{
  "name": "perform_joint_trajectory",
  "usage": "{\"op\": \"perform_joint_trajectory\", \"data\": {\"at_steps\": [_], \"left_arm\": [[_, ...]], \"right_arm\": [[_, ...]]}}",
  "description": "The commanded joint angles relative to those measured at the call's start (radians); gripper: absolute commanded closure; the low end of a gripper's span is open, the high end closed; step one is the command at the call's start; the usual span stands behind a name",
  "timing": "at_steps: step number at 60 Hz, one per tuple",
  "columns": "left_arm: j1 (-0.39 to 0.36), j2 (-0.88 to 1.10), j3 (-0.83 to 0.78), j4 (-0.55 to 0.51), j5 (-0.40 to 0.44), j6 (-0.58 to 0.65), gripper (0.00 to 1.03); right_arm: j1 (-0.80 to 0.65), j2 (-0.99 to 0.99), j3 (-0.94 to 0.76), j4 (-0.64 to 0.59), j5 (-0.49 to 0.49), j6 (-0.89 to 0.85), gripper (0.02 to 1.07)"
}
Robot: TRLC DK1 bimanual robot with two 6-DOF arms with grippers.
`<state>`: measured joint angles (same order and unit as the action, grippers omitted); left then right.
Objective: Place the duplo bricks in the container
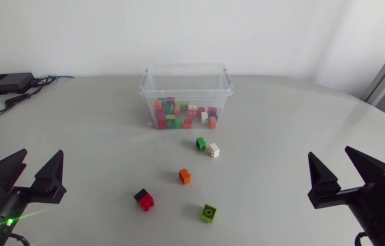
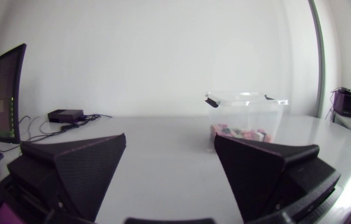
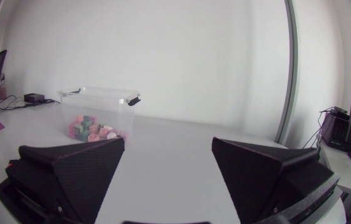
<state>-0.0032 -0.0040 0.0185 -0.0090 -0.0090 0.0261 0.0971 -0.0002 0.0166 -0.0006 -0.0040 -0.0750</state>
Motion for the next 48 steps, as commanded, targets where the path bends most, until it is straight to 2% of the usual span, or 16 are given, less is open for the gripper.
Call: {"op": "perform_joint_trajectory", "data": {"at_steps": [1,21,31,38,48], "left_arm": [[-0.011,-0.010,-0.017,0.000,-0.003,-0.008,0.04],[-0.006,-0.010,-0.015,0.004,-0.003,-0.005,0.04],[-0.001,-0.007,0.044,-0.014,-0.003,-0.002,0.04],[-0.004,0.081,0.115,-0.008,-0.003,-0.002,0.04],[-0.026,0.308,0.245,-0.005,-0.003,-0.002,0.04]], "right_arm": [[-0.002,-0.006,-0.018,-0.004,-0.005,-0.003,0.06],[0.000,-0.007,-0.017,-0.001,-0.004,-0.003,0.06],[0.000,-0.004,0.037,-0.004,0.007,-0.006,0.06],[0.006,0.039,0.100,-0.009,0.015,-0.012,0.06],[0.006,0.215,0.204,-0.009,0.016,-0.016,0.06]]}}
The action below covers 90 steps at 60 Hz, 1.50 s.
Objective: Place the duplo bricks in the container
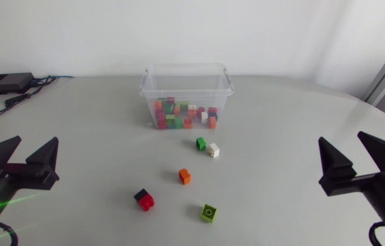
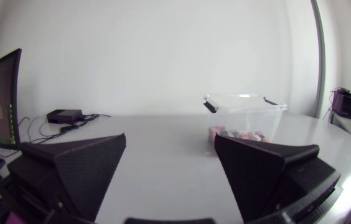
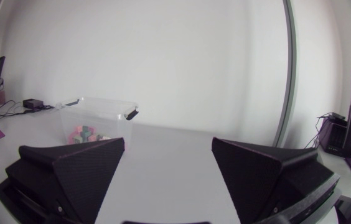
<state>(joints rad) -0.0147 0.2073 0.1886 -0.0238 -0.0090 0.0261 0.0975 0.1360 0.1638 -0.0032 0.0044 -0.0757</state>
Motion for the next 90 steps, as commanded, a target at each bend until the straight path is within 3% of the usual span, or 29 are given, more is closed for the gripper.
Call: {"op": "perform_joint_trajectory", "data": {"at_steps": [1,14,26,42,62,73,90], "left_arm": [[-0.014,0.109,0.081,0.010,-0.003,-0.002,0.04],[-0.103,0.368,0.270,-0.110,-0.003,-0.005,0.08],[-0.200,0.627,0.428,-0.309,-0.003,0.048,0.08],[-0.314,1.060,0.641,-0.581,0.000,0.178,0.07],[-0.472,1.253,0.678,-0.657,0.001,0.206,0.07],[-0.519,1.314,0.683,-0.670,0.021,0.209,0.10],[-0.562,1.391,0.709,-0.668,0.023,0.213,0.12]], "right_arm": [[0.005,0.094,0.063,-0.006,0.008,-0.015,0.06],[0.042,0.263,0.161,-0.037,0.009,-0.010,0.06],[0.080,0.363,0.221,-0.095,0.009,-0.007,0.07],[0.094,0.573,0.376,-0.302,0.006,-0.010,0.07],[0.209,0.723,0.482,-0.483,-0.009,-0.111,0.07],[0.291,0.817,0.539,-0.609,-0.009,-0.226,0.07],[0.426,0.883,0.531,-0.610,-0.003,-0.277,0.07]]}}
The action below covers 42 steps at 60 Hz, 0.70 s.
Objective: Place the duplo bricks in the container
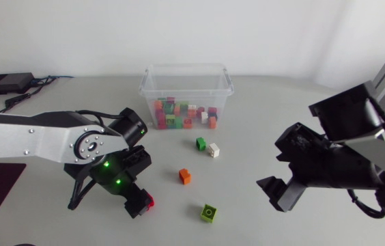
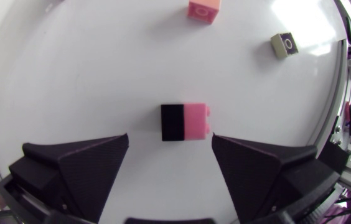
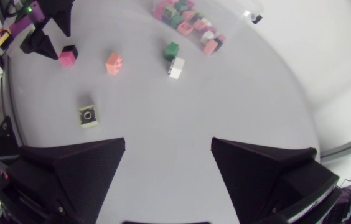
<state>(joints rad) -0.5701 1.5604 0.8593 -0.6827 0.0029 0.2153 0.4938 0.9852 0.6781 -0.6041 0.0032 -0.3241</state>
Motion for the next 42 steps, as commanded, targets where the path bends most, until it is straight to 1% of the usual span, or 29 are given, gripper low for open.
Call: {"op": "perform_joint_trajectory", "data": {"at_steps": [1,8,17,22,26,27,29,31,35,36,38,39,41,42], "left_arm": [[-0.007,0.044,0.041,-0.009,0.011,0.024,0.12],[-0.017,0.078,0.044,0.002,0.011,0.027,0.13],[-0.024,0.116,0.040,0.032,0.012,0.033,0.22],[-0.024,0.118,0.035,0.052,0.034,0.036,0.32],[-0.020,0.122,0.037,0.055,0.060,0.047,0.39],[-0.019,0.128,0.037,0.055,0.074,0.050,0.43],[-0.017,0.132,0.038,0.055,0.080,0.050,0.45],[-0.011,0.138,0.037,0.058,0.094,0.058,0.50],[-0.004,0.147,0.035,0.066,0.118,0.072,0.63],[0.001,0.150,0.035,0.066,0.126,0.075,0.65],[0.006,0.156,0.035,0.068,0.135,0.081,0.65],[0.009,0.161,0.035,0.066,0.143,0.081,0.68],[0.013,0.165,0.035,0.066,0.143,0.085,0.69],[0.015,0.167,0.034,0.066,0.143,0.087,0.71]], "right_arm": [[0.038,0.041,0.017,-0.011,0.000,-0.027,0.07],[0.098,0.061,0.006,0.004,0.001,-0.023,0.07],[0.137,0.093,0.006,0.033,0.004,-0.020,0.07],[0.154,0.127,0.001,0.046,0.006,-0.026,0.10],[0.170,0.153,0.000,0.053,0.007,-0.026,0.10],[0.173,0.159,-0.002,0.056,0.011,-0.026,0.10],[0.178,0.164,-0.002,0.060,0.012,-0.026,0.10],[0.186,0.176,-0.003,0.069,0.014,-0.026,0.10],[0.190,0.202,-0.003,0.086,0.017,-0.026,0.13],[0.190,0.205,-0.003,0.089,0.017,-0.026,0.13],[0.190,0.214,-0.003,0.096,0.017,-0.027,0.13],[0.192,0.225,-0.002,0.098,0.015,-0.029,0.13],[0.198,0.237,0.000,0.101,0.015,-0.029,0.13],[0.201,0.244,0.000,0.109,0.015,-0.029,0.13]]}}
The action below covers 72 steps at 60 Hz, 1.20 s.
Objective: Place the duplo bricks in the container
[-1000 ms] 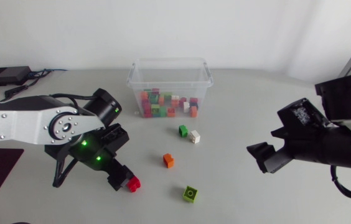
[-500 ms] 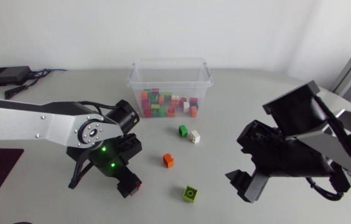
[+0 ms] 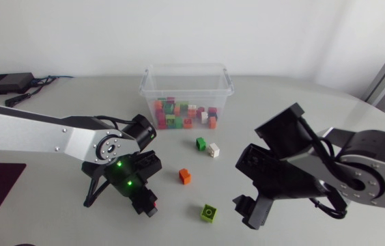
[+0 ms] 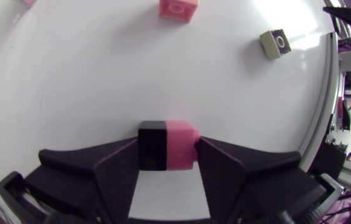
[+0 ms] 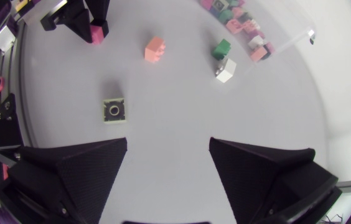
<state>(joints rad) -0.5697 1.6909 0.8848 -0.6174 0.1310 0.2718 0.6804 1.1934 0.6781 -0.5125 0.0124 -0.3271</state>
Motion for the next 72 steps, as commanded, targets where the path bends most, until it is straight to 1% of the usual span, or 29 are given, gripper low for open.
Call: {"op": "perform_joint_trajectory", "data": {"at_steps": [1,9,15,16,17,27,32,36,39,44,48,49,54,58,59,60,64,66,67,69,72], "left_arm": [[0.014,0.036,0.006,0.001,0.015,0.032,0.71],[0.021,0.029,0.008,-0.021,0.015,0.047,0.74],[0.036,-0.010,0.016,-0.024,0.015,0.055,0.74],[0.051,-0.036,0.026,-0.030,0.015,0.058,0.74],[0.057,-0.045,0.029,-0.031,0.015,0.061,0.74],[0.123,-0.180,0.095,-0.059,0.081,0.075,0.74],[0.156,-0.211,0.134,-0.062,0.102,0.073,0.74],[0.182,-0.221,0.163,-0.062,0.119,0.072,0.74],[0.200,-0.223,0.192,-0.061,0.130,0.070,0.74],[0.228,-0.221,0.229,-0.047,0.163,0.056,0.74],[0.237,-0.218,0.252,-0.031,0.177,0.044,0.74],[0.243,-0.215,0.261,-0.012,0.180,0.030,0.74],[0.243,-0.198,0.292,0.011,0.186,0.004,0.74],[0.243,-0.181,0.313,0.031,0.186,-0.009,0.73],[0.241,-0.180,0.318,0.041,0.186,-0.014,0.73],[0.240,-0.177,0.324,0.048,0.186,-0.017,0.73],[0.240,-0.168,0.339,0.084,0.186,-0.042,0.73],[0.240,-0.160,0.352,0.094,0.186,-0.048,0.73],[0.240,-0.155,0.359,0.096,0.186,-0.049,0.73],[0.240,-0.146,0.373,0.107,0.185,-0.056,0.73],[0.238,-0.131,0.390,0.127,0.186,-0.068,0.73]], "right_arm": [[0.018,0.041,0.000,0.022,0.006,-0.026,0.13],[0.062,0.127,0.012,0.054,-0.002,-0.027,0.13],[0.091,0.190,0.034,0.062,-0.035,-0.026,0.13],[0.105,0.219,0.044,0.066,-0.046,-0.026,0.17],[0.110,0.230,0.049,0.069,-0.046,-0.026,0.18],[0.146,0.344,0.112,0.077,-0.072,-0.018,0.18],[0.148,0.391,0.136,0.077,-0.077,-0.015,0.18],[0.146,0.420,0.152,0.077,-0.098,-0.016,0.18],[0.146,0.443,0.161,0.075,-0.101,-0.016,0.25],[0.146,0.471,0.175,0.071,-0.115,-0.018,0.30],[0.146,0.488,0.181,0.071,-0.115,-0.018,0.31],[0.146,0.492,0.184,0.074,-0.115,-0.018,0.32],[0.145,0.508,0.190,0.077,-0.115,-0.021,0.46],[0.143,0.514,0.195,0.081,-0.115,-0.023,0.64],[0.143,0.515,0.196,0.081,-0.115,-0.023,0.67],[0.143,0.515,0.196,0.081,-0.117,-0.023,0.69],[0.143,0.518,0.199,0.066,-0.123,-0.023,0.72],[0.140,0.518,0.204,0.062,-0.129,-0.021,0.79],[0.139,0.518,0.206,0.057,-0.132,-0.021,0.79],[0.134,0.517,0.212,0.048,-0.141,-0.021,0.85],[0.128,0.508,0.216,0.039,-0.147,-0.026,0.86]]}}
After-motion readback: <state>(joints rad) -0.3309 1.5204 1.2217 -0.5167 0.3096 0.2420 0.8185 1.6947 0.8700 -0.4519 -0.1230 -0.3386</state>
